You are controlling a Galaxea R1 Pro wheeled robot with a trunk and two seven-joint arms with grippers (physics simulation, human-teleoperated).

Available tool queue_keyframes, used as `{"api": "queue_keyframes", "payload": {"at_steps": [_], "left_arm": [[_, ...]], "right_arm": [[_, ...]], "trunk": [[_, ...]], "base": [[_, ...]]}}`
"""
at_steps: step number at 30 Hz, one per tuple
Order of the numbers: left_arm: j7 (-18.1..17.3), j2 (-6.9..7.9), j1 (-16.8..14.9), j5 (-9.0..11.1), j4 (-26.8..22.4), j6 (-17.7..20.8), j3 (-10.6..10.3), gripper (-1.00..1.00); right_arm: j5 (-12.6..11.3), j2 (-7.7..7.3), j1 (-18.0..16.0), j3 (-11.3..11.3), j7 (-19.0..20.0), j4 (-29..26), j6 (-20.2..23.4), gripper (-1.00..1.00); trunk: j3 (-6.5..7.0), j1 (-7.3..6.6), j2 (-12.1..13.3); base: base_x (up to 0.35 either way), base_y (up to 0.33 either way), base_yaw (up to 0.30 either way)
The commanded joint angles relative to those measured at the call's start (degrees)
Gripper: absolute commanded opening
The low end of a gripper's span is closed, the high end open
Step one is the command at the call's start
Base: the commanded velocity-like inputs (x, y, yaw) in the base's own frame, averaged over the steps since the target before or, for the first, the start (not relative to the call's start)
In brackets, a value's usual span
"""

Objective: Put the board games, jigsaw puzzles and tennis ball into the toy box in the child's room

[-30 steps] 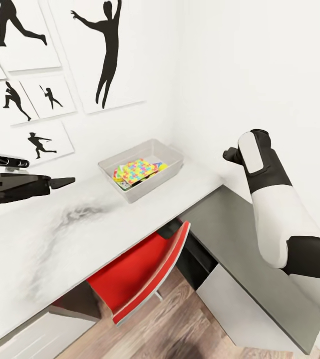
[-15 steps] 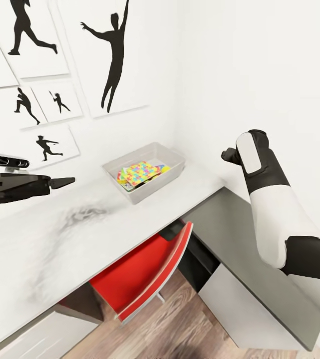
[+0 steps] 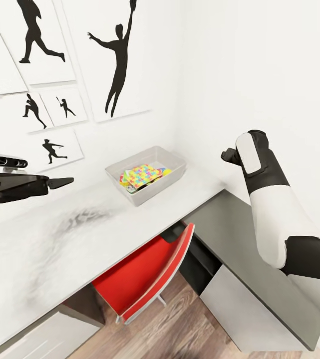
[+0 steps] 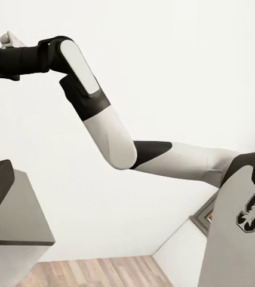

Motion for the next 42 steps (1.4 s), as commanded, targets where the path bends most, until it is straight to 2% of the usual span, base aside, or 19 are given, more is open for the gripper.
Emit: {"api": "queue_keyframes", "payload": {"at_steps": [1, 42], "left_arm": [[-0.3, 0.08, -0.1, 0.0, 0.0, 0.6, -0.2, 1.0], [-0.3, 0.05, -0.1, 0.1, 0.0, 0.6, -0.3, 1.0]], "right_arm": [[-0.6, 0.04, 0.0, -0.1, -0.6, 0.0, 0.0, 1.0], [-0.5, -0.05, -0.1, -0.2, -0.7, 0.0, 0.1, 1.0]], "trunk": [[-0.01, 0.04, -0.1], [3.89, 0.04, -0.1]], "base": [[-0.001, 0.002, 0.0], [0.0, 0.0, 0.0]]}}
